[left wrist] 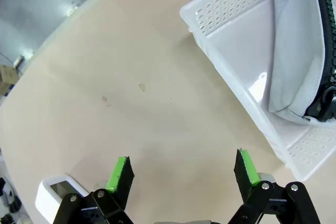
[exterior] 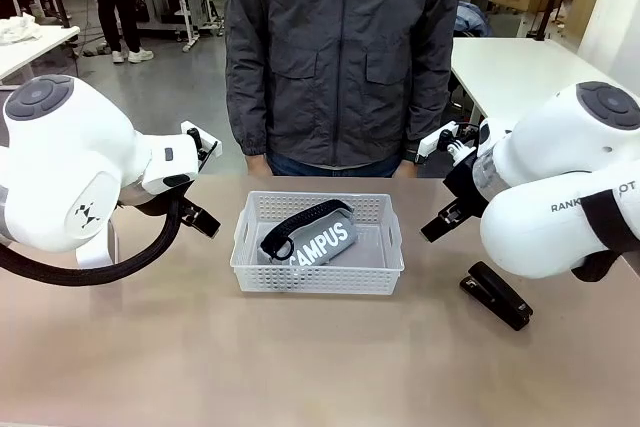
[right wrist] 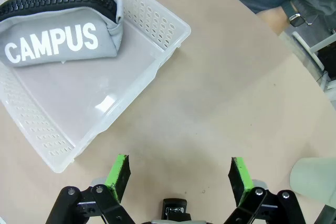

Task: Efficiently arrange items inside the basket to fit them all.
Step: Pick up the Digital clock and place it inside the Organizing basket.

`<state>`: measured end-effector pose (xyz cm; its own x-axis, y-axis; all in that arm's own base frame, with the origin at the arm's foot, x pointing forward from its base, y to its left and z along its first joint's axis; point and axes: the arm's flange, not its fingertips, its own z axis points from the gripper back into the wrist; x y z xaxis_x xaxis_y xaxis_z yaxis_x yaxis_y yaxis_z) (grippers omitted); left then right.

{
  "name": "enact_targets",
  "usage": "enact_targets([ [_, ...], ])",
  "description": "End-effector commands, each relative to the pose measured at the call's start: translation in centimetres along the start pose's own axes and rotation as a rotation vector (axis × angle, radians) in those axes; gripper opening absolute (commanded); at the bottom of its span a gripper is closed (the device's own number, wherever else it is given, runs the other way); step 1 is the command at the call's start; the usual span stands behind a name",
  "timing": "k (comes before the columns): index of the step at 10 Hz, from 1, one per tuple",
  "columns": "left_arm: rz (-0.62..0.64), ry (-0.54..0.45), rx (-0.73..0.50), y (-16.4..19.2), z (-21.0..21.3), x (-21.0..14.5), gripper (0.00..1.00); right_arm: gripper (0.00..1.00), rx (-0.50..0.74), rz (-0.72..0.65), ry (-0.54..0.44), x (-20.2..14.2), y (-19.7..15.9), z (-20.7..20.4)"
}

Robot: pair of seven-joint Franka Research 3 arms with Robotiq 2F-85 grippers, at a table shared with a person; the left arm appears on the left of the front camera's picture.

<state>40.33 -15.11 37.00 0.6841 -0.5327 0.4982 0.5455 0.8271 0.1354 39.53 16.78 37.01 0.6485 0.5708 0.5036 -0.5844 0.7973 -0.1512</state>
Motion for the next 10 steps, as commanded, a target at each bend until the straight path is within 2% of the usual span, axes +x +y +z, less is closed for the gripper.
enact_targets([
  [1, -0.001, 0.000, 0.000, 0.0, 0.0, 0.0, 1.00, 1.00, 0.000, -0.001, -0.001, 0.0, 0.0, 0.0],
  [3, 0.000, 0.000, 0.000, 0.0, 0.0, 0.0, 1.00, 1.00, 0.000, 0.000, 0.000, 0.0, 0.0, 0.0],
  [5, -0.081, 0.015, -0.147, -0.2, 2.6, -0.7, 1.00, 1.00, 0.136, -0.038, 0.029, -0.1, -0.8, 3.0],
  [6, -0.126, 0.024, -0.267, 0.0, 5.0, -1.3, 1.00, 1.00, 0.201, -0.074, 0.039, -0.8, -1.8, 5.2],
  [7, -0.133, 0.036, -0.330, 0.2, 7.2, -2.0, 1.00, 1.00, 0.289, -0.104, 0.055, -1.7, -2.7, 7.3],
  [8, -0.143, 0.040, -0.386, 0.8, 10.0, -2.9, 1.00, 1.00, 0.401, -0.226, 0.074, -2.6, -3.7, 9.8],
  [9, -0.101, -0.018, -0.511, 1.8, 13.6, -4.4, 1.00, 1.00, 0.564, -0.376, 0.046, -4.4, -5.4, 13.2],
  [10, -0.063, -0.041, -0.646, 2.8, 15.9, -5.6, 1.00, 1.00, 0.680, -0.397, -0.060, -6.5, -7.1, 15.6],
])
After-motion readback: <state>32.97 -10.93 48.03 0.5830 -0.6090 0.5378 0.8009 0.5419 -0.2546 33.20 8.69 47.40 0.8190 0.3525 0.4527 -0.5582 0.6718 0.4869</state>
